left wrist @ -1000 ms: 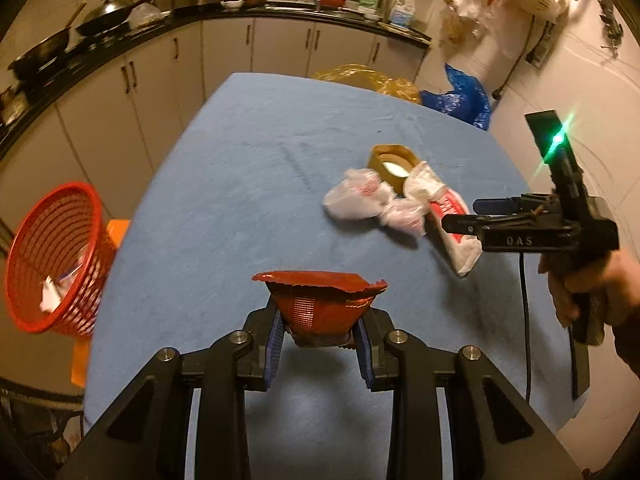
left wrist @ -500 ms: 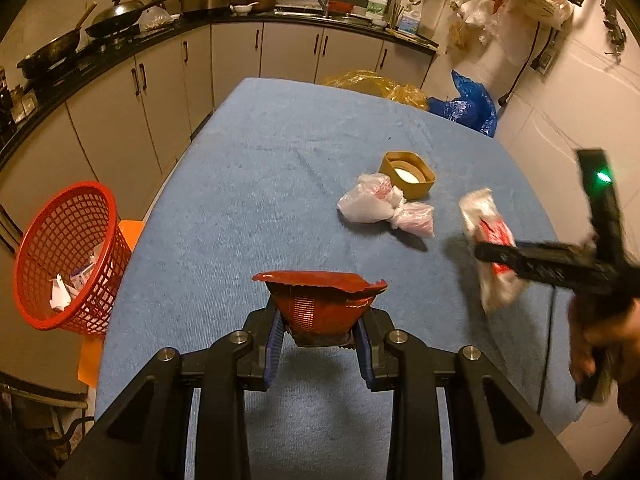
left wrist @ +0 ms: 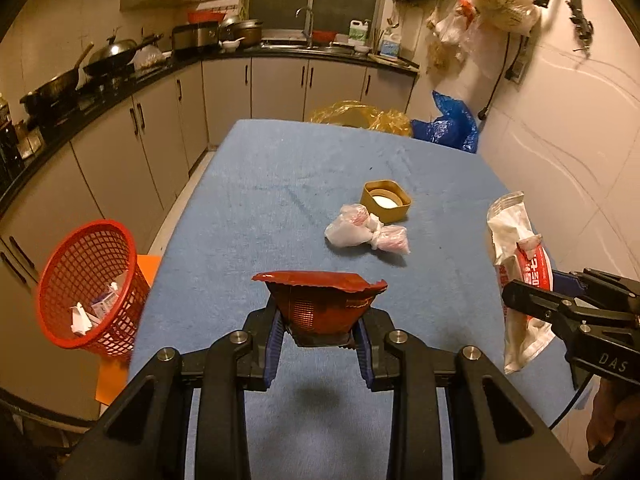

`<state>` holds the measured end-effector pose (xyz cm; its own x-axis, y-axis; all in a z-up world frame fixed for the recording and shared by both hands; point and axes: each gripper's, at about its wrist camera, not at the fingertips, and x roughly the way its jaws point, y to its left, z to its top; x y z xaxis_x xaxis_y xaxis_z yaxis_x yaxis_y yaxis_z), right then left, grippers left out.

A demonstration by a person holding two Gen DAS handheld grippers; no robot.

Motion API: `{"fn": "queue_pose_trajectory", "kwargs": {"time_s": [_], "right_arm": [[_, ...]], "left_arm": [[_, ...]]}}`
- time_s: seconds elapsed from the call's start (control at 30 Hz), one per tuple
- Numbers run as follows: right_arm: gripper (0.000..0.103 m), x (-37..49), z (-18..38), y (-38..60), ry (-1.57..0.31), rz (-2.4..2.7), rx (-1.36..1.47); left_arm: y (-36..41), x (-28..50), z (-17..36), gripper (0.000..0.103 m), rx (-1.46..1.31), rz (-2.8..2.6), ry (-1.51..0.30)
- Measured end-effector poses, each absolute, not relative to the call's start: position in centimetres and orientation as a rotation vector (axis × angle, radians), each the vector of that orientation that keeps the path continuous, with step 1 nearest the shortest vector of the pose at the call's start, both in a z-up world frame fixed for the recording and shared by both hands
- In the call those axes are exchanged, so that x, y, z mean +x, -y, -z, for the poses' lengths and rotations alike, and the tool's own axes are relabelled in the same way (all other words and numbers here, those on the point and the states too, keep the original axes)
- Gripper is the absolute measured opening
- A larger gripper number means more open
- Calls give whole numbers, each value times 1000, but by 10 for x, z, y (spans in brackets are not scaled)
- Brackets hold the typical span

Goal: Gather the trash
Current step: 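Carry the brown cup and wet-wipe pack toward the red wastebasket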

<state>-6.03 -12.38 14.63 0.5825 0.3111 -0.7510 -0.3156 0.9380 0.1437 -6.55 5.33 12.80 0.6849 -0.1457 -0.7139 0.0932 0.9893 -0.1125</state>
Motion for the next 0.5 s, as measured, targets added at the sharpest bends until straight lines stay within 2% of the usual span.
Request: {"fn": "queue_pose_trajectory", "kwargs": {"time_s": [0.5], "right_arm": [[45, -82, -165, 69, -836, -481, -58]], "left_arm": [[-96, -100, -147, 30, -79, 51, -768]]}}
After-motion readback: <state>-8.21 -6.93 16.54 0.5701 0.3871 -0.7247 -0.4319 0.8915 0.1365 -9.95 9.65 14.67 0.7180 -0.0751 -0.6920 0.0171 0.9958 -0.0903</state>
